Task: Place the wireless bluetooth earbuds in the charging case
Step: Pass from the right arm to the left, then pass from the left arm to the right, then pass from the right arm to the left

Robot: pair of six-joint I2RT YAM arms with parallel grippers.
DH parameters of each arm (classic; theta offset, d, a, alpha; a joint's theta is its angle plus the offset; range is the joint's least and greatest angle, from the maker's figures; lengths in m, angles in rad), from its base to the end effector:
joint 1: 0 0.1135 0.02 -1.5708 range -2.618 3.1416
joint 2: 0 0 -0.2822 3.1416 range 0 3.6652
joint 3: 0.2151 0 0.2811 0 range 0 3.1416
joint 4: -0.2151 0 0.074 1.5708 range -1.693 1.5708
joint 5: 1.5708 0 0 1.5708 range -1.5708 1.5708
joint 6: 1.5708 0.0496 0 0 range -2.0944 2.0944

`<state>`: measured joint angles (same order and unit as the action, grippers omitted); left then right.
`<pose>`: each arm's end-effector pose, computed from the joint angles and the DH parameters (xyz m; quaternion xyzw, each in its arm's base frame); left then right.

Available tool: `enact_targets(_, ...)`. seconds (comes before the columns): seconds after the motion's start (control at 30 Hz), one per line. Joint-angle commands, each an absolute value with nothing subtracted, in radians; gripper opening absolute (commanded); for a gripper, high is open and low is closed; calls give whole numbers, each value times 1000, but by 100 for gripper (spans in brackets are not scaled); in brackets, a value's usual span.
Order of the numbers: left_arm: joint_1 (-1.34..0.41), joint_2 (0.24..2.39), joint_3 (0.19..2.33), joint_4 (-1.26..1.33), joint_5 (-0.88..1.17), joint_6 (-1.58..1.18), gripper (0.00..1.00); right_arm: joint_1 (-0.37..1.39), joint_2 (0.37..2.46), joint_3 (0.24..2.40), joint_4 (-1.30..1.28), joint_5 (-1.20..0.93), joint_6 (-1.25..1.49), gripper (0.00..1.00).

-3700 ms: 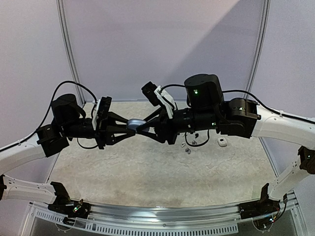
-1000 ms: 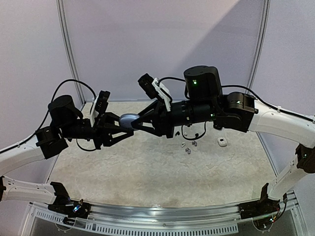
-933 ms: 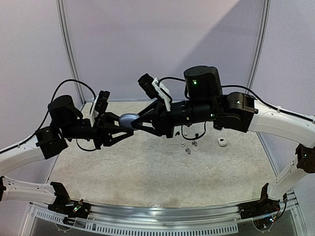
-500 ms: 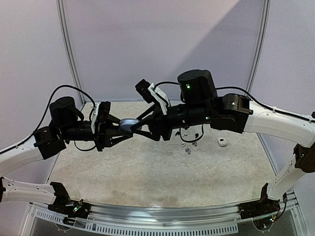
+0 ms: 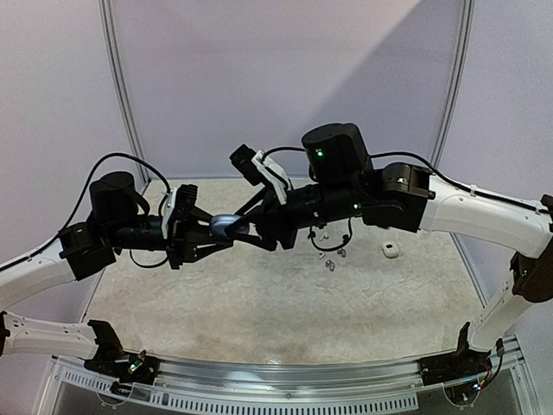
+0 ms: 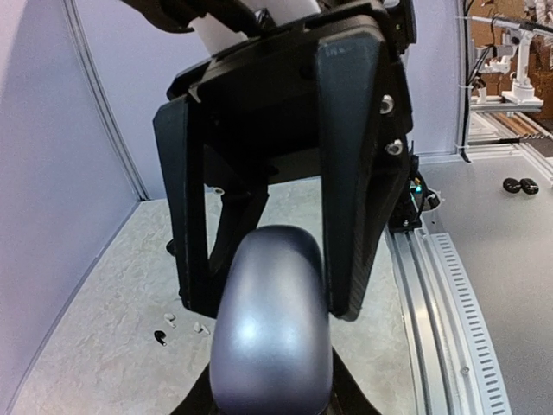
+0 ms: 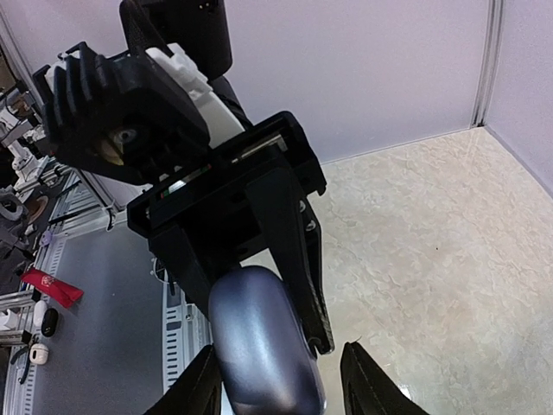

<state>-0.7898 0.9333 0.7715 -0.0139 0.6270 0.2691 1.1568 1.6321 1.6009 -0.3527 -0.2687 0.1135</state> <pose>0.1519 -0.1946 0.3353 0.5392 0.5292 -0.3857 0.5296 0.1596 0.3959 0.4009 -0.4743 0.6750 0.4182 0.3802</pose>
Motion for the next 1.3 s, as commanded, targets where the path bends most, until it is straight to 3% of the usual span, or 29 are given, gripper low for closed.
enact_targets(0.0,-800,923,774,19,673,199,0,1148,1680,1651,-363,-292,112,46)
enact_targets(0.23,-790,903,731,78,642,169,0,1147,1729,1711,-398,-295,113,16)
enact_targets(0.53,-786,920,718,143,558,214,2,1146,1709,1661,-388,-213,214,0)
enact_targets(0.7,-787,905,712,146,469,318,52,1147,1685,1653,-398,-152,252,0)
enact_targets(0.83,-788,899,715,124,447,426,86,1146,1655,1636,-401,-94,283,0)
enact_targets(0.9,-788,895,727,94,428,500,98,1146,1632,1618,-390,-61,302,0)
enact_targets(1.27,-796,871,800,-84,327,955,99,1127,1564,1539,-338,40,454,0)
